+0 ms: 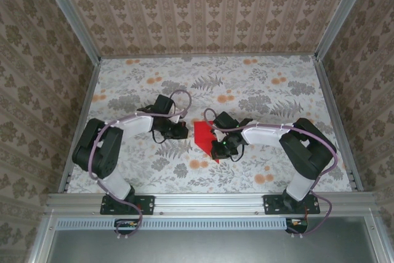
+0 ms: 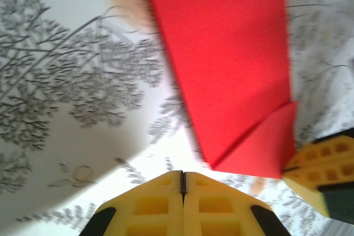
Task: Fold a paper plane with a square sheet of paper (fold left side to right side)
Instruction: Third fold the triangle at the center of the table.
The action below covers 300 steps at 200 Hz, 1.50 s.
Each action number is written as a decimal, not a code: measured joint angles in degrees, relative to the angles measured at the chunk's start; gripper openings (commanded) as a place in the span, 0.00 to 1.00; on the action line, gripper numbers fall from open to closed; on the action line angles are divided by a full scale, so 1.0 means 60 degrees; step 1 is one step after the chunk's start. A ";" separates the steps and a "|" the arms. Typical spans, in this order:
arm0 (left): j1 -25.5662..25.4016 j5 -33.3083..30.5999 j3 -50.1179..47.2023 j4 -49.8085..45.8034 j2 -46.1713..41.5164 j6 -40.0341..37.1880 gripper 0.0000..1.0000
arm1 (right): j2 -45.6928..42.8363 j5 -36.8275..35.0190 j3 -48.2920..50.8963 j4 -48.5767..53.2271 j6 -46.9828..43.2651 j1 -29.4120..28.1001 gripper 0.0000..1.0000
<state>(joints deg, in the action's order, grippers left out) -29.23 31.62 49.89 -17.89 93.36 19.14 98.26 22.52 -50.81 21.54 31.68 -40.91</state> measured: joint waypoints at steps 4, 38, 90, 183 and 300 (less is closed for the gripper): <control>-0.0084 0.0018 -0.0025 0.0040 -0.0138 0.0055 0.03 | 0.0004 0.0000 -0.0007 0.0011 0.0000 0.0000 0.00; -0.1115 0.0299 -0.0076 0.0521 -0.0255 0.0616 0.03 | 0.0018 0.0000 -0.0025 0.0044 0.0004 0.0000 0.00; -0.1869 0.0474 -0.0062 0.1009 0.0929 0.1115 0.03 | 0.0018 0.0000 -0.0029 0.0055 0.0004 0.0004 0.00; -0.1887 0.0353 0.0280 0.0838 0.1472 0.1133 0.02 | -0.0091 -0.0117 -0.0040 0.0175 0.0015 -0.0007 0.00; -0.1927 0.0259 0.0382 0.0692 0.1501 0.1133 0.02 | -0.0313 -0.0219 -0.0040 0.0423 0.0517 -0.0175 0.00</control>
<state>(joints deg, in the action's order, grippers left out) -40.80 33.17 52.18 -13.74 102.37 25.93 96.38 21.21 -51.05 24.08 34.79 -41.95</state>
